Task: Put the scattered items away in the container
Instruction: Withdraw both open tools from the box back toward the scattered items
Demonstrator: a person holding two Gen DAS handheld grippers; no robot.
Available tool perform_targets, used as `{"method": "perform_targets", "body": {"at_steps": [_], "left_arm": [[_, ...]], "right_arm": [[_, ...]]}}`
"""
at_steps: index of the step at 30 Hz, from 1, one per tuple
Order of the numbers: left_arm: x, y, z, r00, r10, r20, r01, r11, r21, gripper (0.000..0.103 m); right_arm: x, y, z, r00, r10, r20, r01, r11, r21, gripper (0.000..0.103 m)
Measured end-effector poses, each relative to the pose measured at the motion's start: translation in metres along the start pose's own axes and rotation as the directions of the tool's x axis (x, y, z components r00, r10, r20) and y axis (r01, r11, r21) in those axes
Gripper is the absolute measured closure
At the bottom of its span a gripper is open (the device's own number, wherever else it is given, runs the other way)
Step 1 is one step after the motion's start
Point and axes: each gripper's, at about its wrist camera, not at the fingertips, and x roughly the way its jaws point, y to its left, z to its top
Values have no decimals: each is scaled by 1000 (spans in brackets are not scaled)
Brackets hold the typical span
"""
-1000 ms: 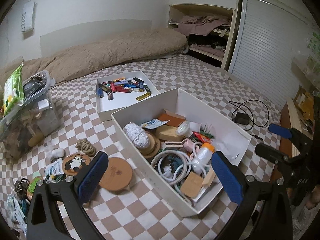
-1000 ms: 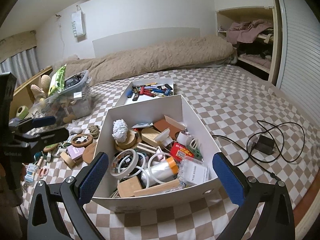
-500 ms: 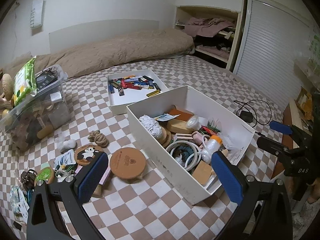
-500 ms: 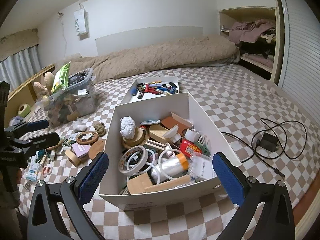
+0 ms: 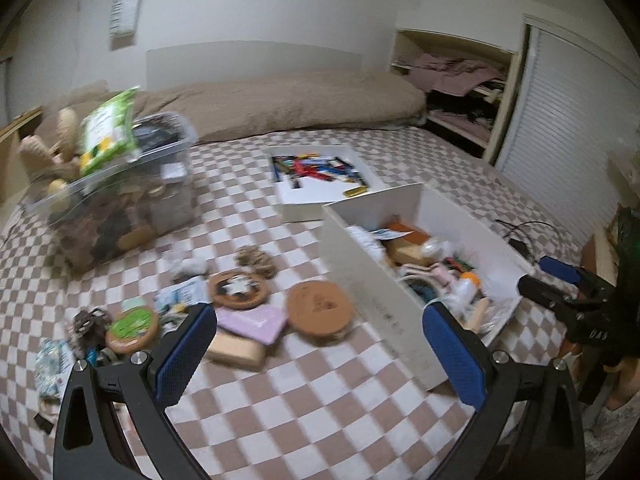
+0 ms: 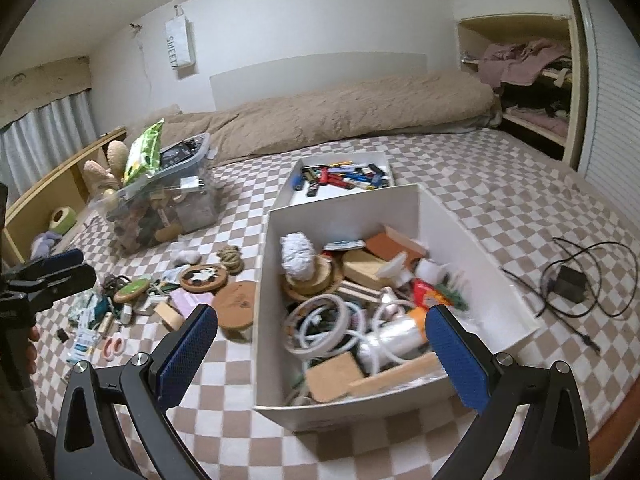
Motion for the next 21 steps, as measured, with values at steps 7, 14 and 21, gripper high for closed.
{"method": "perform_targets", "body": {"at_steps": [7, 14, 21], "left_arm": [[-19, 60, -18, 996, 92, -13, -92, 994, -64, 0], [-42, 111, -38, 985, 173, -29, -175, 979, -105, 0], [-56, 150, -60, 972, 228, -48, -233, 961, -151, 0]], "right_arm": [[17, 36, 0, 998, 66, -23, -67, 998, -15, 0], [31, 84, 1, 990, 133, -47, -136, 988, -68, 0], [43, 130, -1, 977, 201, -74, -209, 971, -121, 0]]}}
